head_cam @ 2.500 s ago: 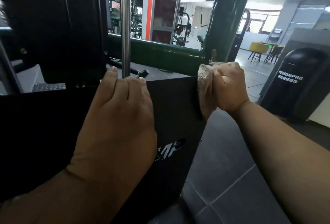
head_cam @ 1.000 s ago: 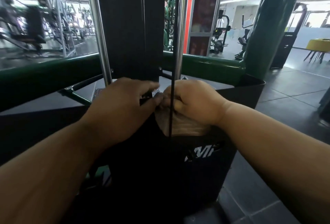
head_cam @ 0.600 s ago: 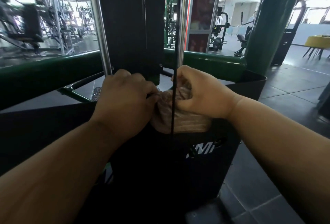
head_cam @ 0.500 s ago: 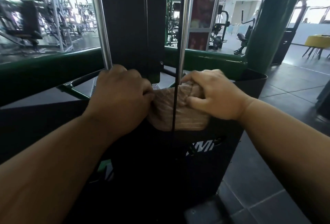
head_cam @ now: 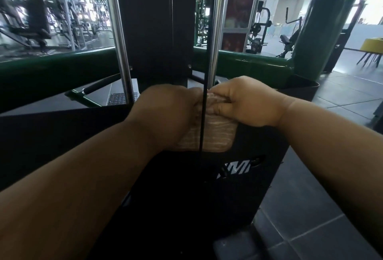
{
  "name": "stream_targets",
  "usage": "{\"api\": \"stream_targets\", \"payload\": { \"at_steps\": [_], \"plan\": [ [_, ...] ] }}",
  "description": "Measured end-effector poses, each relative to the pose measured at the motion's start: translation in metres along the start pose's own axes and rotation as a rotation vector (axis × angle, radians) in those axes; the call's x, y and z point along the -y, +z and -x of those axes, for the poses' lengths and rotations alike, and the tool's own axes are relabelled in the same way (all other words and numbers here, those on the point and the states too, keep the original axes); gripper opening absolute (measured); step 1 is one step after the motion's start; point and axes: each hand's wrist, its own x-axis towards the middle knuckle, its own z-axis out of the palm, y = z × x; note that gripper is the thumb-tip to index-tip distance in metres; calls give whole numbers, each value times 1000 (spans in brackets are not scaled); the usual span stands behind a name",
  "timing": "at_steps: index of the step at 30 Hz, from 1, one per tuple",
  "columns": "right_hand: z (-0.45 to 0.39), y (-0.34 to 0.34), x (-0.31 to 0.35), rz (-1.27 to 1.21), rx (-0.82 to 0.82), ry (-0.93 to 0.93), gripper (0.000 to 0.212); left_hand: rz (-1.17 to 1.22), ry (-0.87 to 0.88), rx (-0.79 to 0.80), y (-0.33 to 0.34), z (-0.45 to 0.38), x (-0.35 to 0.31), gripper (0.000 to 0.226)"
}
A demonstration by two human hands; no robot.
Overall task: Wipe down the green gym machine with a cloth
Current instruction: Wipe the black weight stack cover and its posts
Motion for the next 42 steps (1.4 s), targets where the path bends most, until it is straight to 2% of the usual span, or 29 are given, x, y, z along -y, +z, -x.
{"api": "stream_targets", "payload": {
  "at_steps": [3, 5, 8, 11, 13, 15, 17, 18, 28, 33, 35, 38, 40, 42],
  "plan": [
    [4, 0, -5, -69, -72, 32, 27, -142, 50, -121, 6, 2, 4, 18],
    [7, 0, -7, -106, -127, 39, 37, -187, 42, -130, 5, 8, 9, 21],
    [9, 4, -10, -52, -159, 52, 33, -186, 21, -101, -5, 25, 23, 19],
    [10, 15, -9, 75, -262, -9, 31, -225, -15, -76, -18, 50, 44, 17],
    [13, 23, -9, 115, -396, -56, 30, -275, -57, -55, -26, 68, 62, 27],
    [22, 31, -6, 83, -627, -71, 21, -238, -115, -26, -34, 84, 78, 38],
    [33, 37, 0, 40, -828, -70, 11, -210, -156, -14, -38, 92, 84, 38],
    [37, 40, 4, 26, -862, -77, 10, -214, -170, -15, -37, 93, 84, 38],
    [31, 56, 53, 86, -830, -267, 21, -174, -236, -61, -27, 93, 82, 35],
    [19, 62, 81, 198, -764, -329, 17, -174, -249, -80, -22, 93, 86, 38],
    [13, 67, 95, 274, -737, -337, 21, -129, -256, -85, -21, 94, 84, 37],
    [1, 72, 113, 344, -605, -200, 42, -99, -258, -122, -20, 96, 81, 37],
    [-6, 74, 120, 391, -473, -36, 57, -148, -262, -120, -19, 96, 79, 46],
    [-10, 74, 124, 421, -368, 36, 65, -214, -275, -121, -17, 99, 82, 48]
  ]
}}
